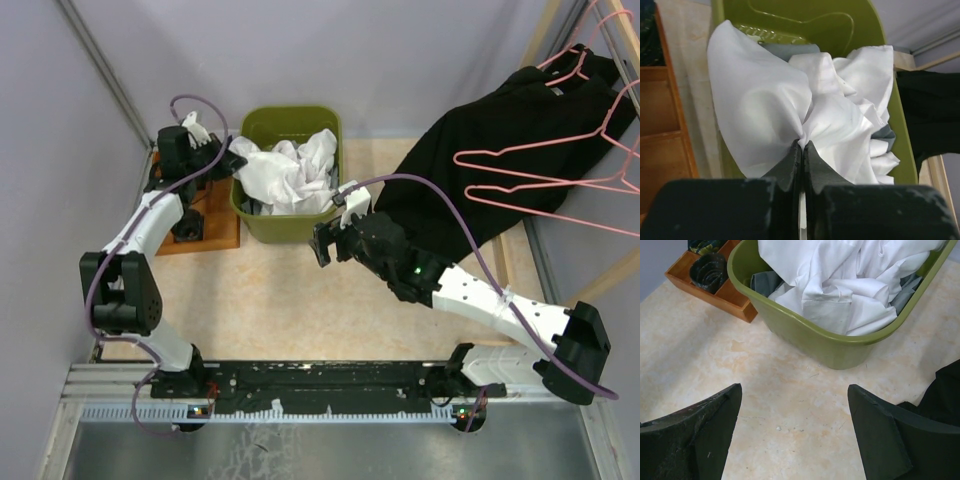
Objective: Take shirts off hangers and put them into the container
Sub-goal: Place the shirt in the bin.
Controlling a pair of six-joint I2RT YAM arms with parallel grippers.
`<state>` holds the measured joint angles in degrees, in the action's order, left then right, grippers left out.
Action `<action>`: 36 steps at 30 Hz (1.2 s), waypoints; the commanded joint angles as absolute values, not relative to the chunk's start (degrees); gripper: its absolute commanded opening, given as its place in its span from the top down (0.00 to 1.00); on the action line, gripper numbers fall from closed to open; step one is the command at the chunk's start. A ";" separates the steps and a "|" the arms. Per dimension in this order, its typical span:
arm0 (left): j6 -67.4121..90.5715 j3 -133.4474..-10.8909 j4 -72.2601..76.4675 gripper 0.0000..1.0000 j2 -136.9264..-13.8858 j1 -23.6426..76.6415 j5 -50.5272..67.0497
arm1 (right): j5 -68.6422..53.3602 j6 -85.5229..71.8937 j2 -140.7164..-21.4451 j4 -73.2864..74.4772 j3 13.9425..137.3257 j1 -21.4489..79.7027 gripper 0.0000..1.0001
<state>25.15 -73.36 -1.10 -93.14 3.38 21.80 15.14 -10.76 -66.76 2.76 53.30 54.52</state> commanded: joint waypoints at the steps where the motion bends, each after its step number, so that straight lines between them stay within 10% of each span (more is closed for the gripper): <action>1: 26.81 -76.40 1.89 1.00 -95.99 3.25 30.23 | 15.12 -11.34 -64.93 1.29 55.46 54.59 0.13; 25: 9.70 -83.20 -30.66 0.73 -115.63 20.62 7.41 | 20.78 -9.35 -67.20 4.26 59.24 54.60 0.13; 36: 12.79 -68.84 -28.29 0.65 -95.28 23.73 5.86 | 14.89 -14.28 -73.87 10.33 68.60 51.77 0.54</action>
<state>12.12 -70.52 -23.35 -100.05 23.94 6.44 17.34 -10.66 -70.43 8.78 63.72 53.78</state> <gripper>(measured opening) 0.321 0.498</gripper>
